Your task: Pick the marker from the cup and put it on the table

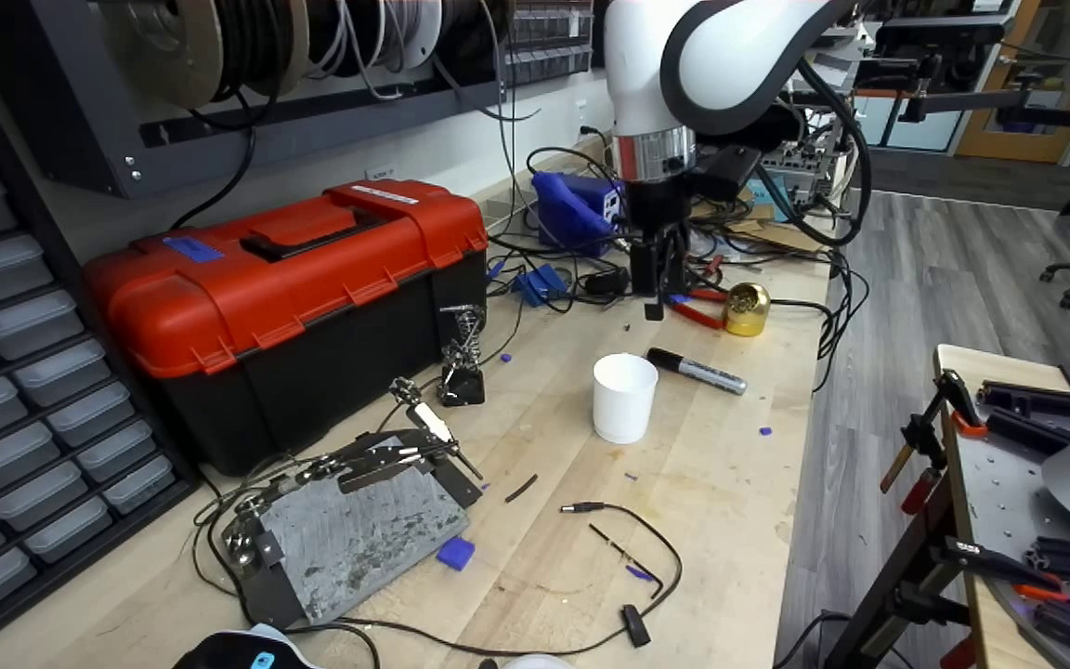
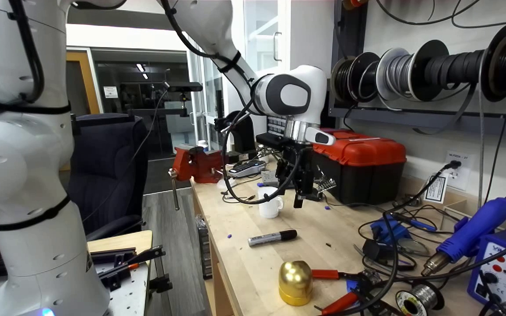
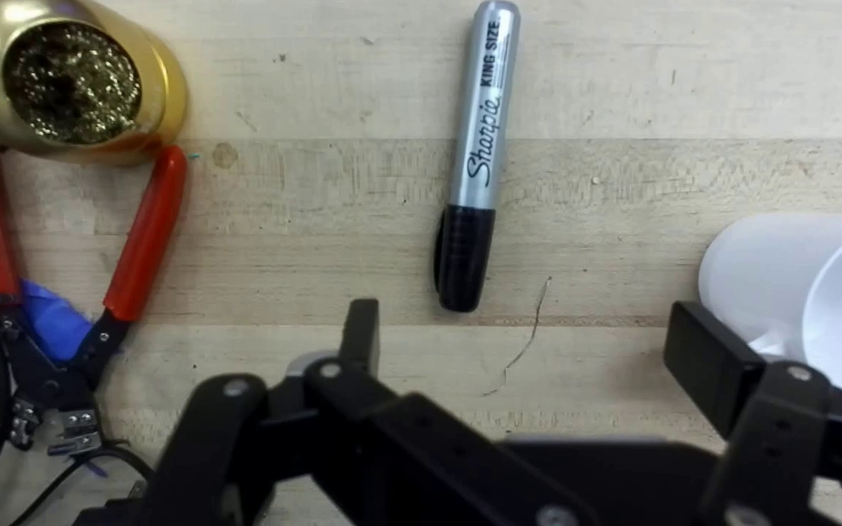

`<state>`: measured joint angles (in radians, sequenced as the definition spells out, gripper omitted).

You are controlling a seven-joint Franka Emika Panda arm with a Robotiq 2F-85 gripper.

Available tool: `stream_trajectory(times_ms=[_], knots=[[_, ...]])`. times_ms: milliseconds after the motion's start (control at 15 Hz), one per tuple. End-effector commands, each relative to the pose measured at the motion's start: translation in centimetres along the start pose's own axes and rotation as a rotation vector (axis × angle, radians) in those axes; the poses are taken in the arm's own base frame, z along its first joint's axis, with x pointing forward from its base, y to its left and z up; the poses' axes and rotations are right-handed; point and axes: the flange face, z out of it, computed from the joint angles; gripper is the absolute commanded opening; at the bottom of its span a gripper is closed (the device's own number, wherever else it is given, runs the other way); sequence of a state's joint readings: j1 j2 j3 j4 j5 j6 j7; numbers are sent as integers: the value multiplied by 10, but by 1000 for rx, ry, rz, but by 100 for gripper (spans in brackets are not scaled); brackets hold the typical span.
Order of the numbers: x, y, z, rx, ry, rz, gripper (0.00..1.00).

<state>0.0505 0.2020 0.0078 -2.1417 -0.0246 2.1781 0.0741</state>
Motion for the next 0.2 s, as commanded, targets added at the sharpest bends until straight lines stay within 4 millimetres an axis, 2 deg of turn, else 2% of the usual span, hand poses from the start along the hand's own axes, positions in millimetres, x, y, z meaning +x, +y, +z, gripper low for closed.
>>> stream_trajectory(times_ms=[0,133], knots=[[-2,-1,-3,-4,7,1,100],[-4,-2,-4,-6,11,0,100]])
